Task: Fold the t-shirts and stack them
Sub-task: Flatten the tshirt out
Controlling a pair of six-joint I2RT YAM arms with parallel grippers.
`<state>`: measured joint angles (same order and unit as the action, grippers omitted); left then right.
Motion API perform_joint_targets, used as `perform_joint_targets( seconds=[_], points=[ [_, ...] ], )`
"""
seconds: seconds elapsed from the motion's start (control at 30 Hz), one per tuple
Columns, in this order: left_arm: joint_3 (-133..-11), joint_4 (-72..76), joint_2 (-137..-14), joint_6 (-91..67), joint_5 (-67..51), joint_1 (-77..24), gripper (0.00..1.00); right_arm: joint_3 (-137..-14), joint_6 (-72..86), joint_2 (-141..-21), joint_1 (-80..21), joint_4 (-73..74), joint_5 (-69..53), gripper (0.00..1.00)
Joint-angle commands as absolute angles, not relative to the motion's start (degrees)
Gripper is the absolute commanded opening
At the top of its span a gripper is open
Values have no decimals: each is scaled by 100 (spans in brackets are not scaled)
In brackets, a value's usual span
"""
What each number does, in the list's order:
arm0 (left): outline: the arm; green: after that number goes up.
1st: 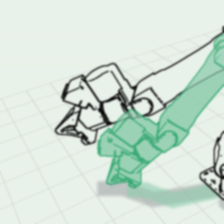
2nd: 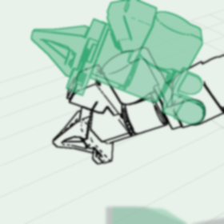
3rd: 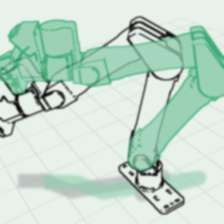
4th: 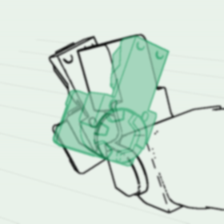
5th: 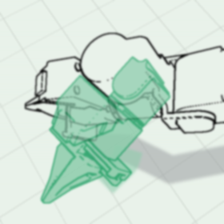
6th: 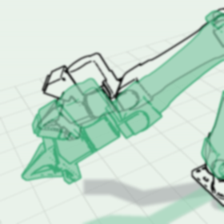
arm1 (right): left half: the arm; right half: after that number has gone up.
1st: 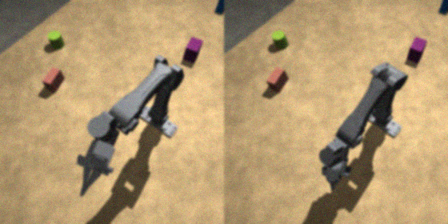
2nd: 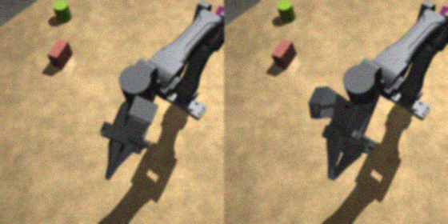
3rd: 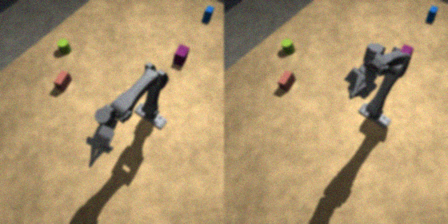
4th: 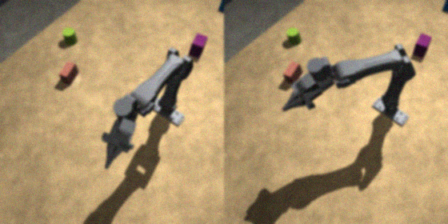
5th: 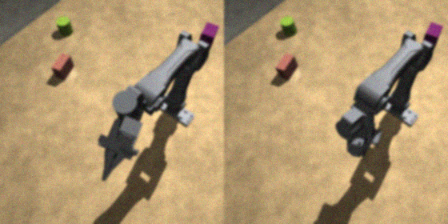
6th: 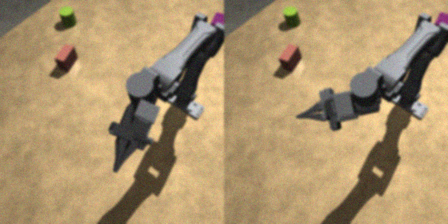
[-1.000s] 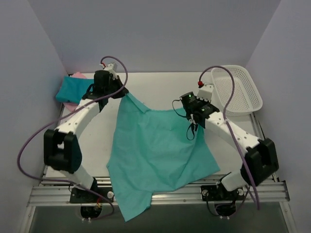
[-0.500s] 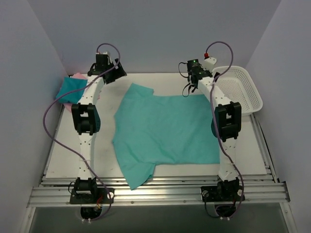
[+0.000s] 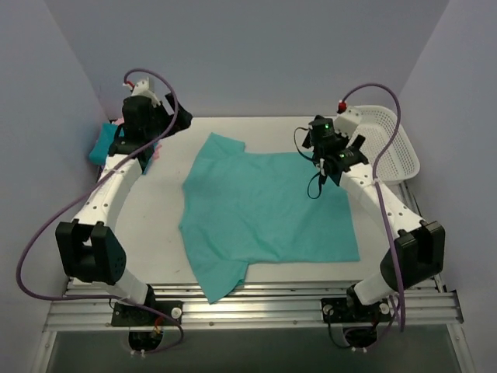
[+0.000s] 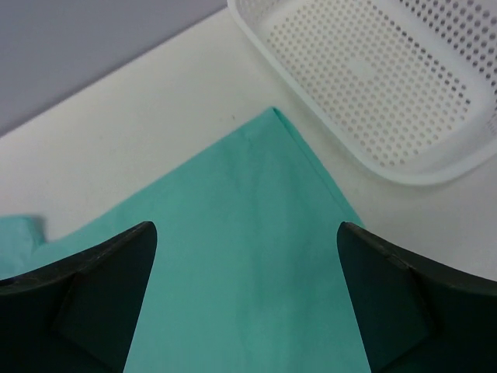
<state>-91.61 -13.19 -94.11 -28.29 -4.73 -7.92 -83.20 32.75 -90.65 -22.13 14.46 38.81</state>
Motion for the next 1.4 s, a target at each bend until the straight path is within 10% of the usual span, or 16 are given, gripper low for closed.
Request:
perform_joint_targets(
  seconds=[0.0, 0.07, 0.1, 0.17, 0.3, 0.53, 1.37],
  points=[
    [-7842, -407, -9361, -2918, -308, -914, 94, -6999, 3323, -8423, -2058, 663, 3000, 96],
    [-7463, -212, -9604, -2979, -377, -1011, 94, -6356, 3200, -8376, -1908, 248, 2779, 87],
    [-7445, -124, -9754, -3023, -482, -1028, 97, -6320, 3147, -8463, -1716, 220, 2403, 56],
    [-7505, -27, -10306, -3146, -902, -1055, 100, -6547, 3085, -8735, -1609, 324, 2277, 37],
    [-7804, 396, -11055, -3243, -1221, -1134, 78, -7188, 2997, -9675, -1521, 536, 2241, 0],
    [-8604, 273, -11891, -3217, -1310, -1213, 22, -8673, 3067, -11336, -1257, 922, 2285, 0],
    [-9553, -737, -12831, -2760, -616, -1336, 15, -10134, 3437, -13148, -624, 1151, 2163, 0]
  ],
)
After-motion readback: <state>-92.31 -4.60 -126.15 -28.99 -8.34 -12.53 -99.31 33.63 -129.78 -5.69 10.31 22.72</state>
